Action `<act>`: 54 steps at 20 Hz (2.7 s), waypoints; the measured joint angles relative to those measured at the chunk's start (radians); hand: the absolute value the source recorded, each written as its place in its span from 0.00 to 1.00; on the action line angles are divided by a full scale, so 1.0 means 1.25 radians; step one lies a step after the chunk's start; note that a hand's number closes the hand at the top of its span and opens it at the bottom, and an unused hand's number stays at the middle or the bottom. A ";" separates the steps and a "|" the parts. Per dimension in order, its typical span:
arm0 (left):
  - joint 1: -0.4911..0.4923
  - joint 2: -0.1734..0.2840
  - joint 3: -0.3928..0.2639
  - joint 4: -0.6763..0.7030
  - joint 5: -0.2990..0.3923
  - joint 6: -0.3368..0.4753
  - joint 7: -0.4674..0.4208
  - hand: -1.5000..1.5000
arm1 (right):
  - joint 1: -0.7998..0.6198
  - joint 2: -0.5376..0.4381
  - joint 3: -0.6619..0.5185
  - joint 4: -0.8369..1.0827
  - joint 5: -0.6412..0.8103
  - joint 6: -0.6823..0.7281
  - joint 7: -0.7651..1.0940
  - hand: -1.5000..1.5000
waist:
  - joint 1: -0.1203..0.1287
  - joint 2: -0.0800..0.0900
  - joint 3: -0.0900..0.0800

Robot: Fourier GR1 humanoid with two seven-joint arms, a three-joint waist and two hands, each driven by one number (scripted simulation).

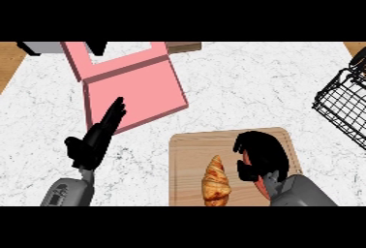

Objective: Pick the sweet potato from the cutting board and place it in the tiered basket

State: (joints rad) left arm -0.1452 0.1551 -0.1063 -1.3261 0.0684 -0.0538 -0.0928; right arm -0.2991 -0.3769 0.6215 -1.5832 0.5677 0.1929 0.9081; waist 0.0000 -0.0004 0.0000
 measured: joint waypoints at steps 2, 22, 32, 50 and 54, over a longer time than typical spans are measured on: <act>0.010 0.009 0.010 -0.025 0.006 -0.014 0.013 0.50 | 0.004 0.015 -0.010 0.007 0.026 0.000 -0.020 1.00 | 0.001 0.000 0.000; 0.086 0.011 0.086 -0.032 -0.002 0.013 -0.007 0.50 | 0.300 -0.262 -0.538 -0.050 0.013 -0.146 -0.138 1.00 | -0.137 -0.025 0.004; 0.079 0.012 0.070 -0.047 0.000 -0.011 -0.001 0.50 | 0.420 -0.364 -0.990 -0.084 -0.306 -0.136 -0.414 1.00 | -0.088 -0.017 0.001; -0.001 -0.033 0.019 -0.015 -0.037 -0.036 0.010 0.50 | 0.098 -0.637 -1.006 0.203 -0.454 -0.008 -0.273 1.00 | 0.024 0.005 0.000; -0.005 -0.041 0.014 -0.009 -0.044 -0.036 0.006 0.50 | -0.016 -0.636 -0.898 0.295 -0.431 -0.020 -0.286 1.00 | 0.031 0.007 0.000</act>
State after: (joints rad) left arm -0.1511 0.1034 -0.0886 -1.3372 0.0128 -0.0988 -0.0850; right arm -0.3186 -1.1719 -0.5011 -1.2141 0.0288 0.1675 0.5501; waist 0.0386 0.0080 -0.0002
